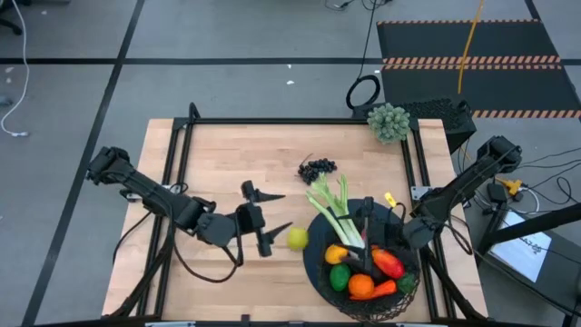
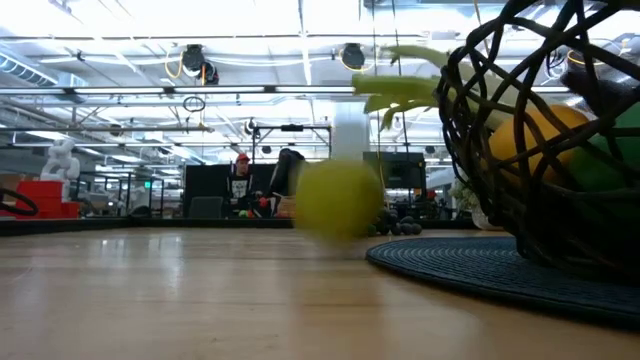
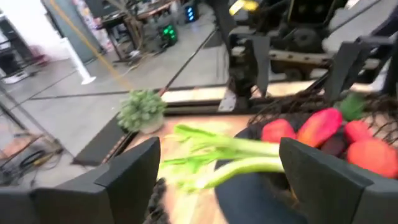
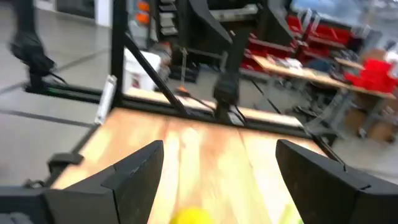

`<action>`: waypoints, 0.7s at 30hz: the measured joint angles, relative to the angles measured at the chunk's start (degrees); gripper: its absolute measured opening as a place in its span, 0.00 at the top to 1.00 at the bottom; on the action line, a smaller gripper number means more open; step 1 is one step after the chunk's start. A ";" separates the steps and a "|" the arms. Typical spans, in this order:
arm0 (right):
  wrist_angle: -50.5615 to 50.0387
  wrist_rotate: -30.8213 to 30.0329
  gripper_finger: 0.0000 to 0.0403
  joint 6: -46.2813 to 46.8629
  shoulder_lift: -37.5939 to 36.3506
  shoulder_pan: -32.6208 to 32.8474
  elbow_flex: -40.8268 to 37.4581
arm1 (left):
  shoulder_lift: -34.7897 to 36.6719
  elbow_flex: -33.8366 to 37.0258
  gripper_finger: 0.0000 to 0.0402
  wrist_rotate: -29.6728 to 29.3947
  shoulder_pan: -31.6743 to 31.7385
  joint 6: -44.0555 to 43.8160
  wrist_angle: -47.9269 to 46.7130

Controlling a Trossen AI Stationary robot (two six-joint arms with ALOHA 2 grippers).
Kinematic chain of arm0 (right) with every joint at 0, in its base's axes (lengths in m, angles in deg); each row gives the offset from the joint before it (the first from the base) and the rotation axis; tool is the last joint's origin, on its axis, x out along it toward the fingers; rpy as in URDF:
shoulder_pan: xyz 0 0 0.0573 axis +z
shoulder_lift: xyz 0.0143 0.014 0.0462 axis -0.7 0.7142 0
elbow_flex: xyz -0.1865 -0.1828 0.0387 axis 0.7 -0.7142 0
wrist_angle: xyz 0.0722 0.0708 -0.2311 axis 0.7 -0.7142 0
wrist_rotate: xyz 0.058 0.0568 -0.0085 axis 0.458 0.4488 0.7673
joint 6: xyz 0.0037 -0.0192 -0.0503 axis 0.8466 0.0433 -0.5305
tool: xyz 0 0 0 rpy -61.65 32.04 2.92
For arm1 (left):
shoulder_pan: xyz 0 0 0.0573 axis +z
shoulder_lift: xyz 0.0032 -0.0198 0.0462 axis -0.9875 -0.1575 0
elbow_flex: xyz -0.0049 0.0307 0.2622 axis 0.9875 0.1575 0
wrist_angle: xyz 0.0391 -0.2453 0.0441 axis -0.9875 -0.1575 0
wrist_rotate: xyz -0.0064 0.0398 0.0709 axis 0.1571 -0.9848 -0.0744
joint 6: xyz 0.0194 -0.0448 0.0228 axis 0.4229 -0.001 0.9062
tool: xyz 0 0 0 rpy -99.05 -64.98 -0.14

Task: Build produce basket
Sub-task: Put the green apple into the wire basket

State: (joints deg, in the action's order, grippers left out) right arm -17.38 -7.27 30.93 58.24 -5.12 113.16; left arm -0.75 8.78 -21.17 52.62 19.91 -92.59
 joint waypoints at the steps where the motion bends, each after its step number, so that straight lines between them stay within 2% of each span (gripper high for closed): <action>1: -1.75 -0.87 0.25 1.20 -0.27 0.16 0.00 | 0.19 0.00 0.20 -0.39 0.18 -0.60 -1.62; 6: -5.46 -2.02 0.28 5.64 -0.60 0.20 0.00 | 0.48 0.01 0.24 -0.76 1.40 -5.87 -13.08; 11: -5.62 -1.93 0.31 6.46 -0.62 0.20 0.00 | 1.48 0.00 0.22 1.48 0.83 -13.02 -24.41; 15: -5.68 -1.87 0.33 7.85 -0.62 0.53 0.00 | 0.80 0.30 0.19 6.82 0.61 -23.06 -37.46; 21: -5.53 -1.82 0.33 7.93 -0.62 0.94 0.00 | 0.39 5.09 0.11 9.00 0.25 -43.25 -57.32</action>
State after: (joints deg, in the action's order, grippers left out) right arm -22.91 -9.10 38.86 57.62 -4.17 113.16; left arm -0.36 13.87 -12.17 52.87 -23.35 -149.92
